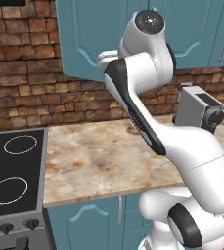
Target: Move the bowls from the cabinet to the plates on the dining table.
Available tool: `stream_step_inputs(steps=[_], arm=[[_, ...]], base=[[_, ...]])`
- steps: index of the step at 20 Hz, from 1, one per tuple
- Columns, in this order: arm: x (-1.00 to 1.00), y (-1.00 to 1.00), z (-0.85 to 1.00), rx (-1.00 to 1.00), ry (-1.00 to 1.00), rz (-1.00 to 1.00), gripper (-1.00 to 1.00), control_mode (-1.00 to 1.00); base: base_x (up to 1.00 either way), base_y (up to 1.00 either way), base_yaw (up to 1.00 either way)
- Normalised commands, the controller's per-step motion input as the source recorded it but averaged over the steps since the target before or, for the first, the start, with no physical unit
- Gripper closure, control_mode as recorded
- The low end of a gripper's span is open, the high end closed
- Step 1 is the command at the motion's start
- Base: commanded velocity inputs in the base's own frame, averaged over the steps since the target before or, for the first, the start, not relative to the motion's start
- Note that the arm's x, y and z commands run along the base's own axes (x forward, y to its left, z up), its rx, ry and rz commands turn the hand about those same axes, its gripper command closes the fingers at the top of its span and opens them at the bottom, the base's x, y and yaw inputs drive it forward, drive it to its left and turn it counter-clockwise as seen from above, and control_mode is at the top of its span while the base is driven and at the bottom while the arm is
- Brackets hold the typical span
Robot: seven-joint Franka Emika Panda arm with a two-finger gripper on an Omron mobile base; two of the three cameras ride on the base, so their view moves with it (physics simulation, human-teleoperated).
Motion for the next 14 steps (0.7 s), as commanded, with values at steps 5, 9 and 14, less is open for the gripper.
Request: stream_step_inputs(steps=[5,9,14], arm=[[-0.07,0.63,-0.41,-0.04,0.02,0.0,1.0,-1.0],[-0.06,0.69,-0.35,-0.05,0.07,0.0,1.0,-1.0],[-0.02,0.68,-0.31,-0.04,0.11,0.0,1.0,-1.0]], base=[[0.0,0.0,0.0],[0.0,0.0,0.0],[0.0,0.0,0.0]])
